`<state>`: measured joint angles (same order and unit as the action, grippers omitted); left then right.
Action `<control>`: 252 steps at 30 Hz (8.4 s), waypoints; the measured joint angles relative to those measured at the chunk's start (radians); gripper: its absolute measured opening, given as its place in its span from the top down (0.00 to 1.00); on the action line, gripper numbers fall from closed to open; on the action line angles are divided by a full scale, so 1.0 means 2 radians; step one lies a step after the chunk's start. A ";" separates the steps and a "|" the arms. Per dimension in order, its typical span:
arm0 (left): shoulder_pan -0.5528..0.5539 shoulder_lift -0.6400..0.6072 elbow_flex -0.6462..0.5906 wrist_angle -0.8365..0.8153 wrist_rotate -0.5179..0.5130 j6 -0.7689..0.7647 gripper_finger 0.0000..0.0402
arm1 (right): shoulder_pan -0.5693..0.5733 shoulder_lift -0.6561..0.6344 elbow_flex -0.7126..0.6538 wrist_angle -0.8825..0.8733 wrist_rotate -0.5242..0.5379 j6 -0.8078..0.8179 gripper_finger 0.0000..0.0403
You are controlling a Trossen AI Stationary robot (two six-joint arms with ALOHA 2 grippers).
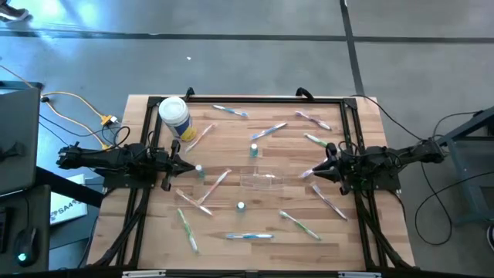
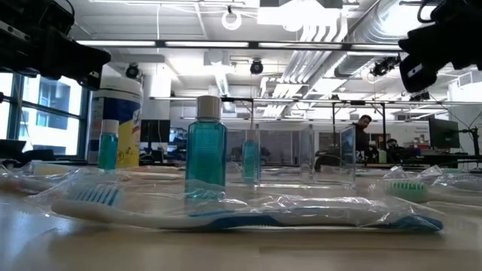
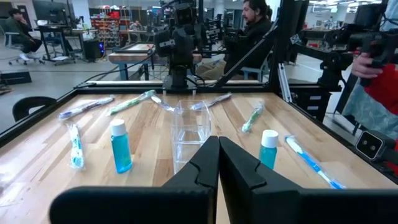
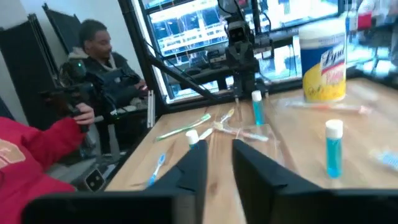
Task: Pick & Place toothbrushing station
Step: Put the top blue mouthwash into the transparent organizer, then put the middle purple toothbrush into the transparent organizer
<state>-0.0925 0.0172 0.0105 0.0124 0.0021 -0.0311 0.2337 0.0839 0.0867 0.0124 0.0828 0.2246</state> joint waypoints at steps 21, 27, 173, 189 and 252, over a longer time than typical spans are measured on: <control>0.000 0.000 0.000 0.000 -0.002 0.000 0.98 | -0.063 0.343 0.218 -0.056 0.123 0.008 0.49; 0.000 0.000 0.000 0.000 -0.002 0.011 0.98 | -0.145 0.475 0.300 -0.051 0.070 0.004 0.47; 0.000 0.000 0.000 0.008 -0.044 -0.015 0.48 | -0.057 0.671 0.446 -0.086 -0.095 -0.152 0.78; 0.000 0.000 0.000 0.006 -0.030 -0.014 0.48 | -0.117 0.689 0.430 -0.083 -0.110 -0.155 0.78; 0.000 0.000 0.000 0.006 -0.031 -0.013 0.48 | -0.119 0.711 0.397 -0.021 -0.045 -0.197 0.41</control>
<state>-0.0924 0.0170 0.0105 0.0238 -0.0608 -0.0574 -0.0044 1.5067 0.8806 -0.0299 -0.0082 -0.1694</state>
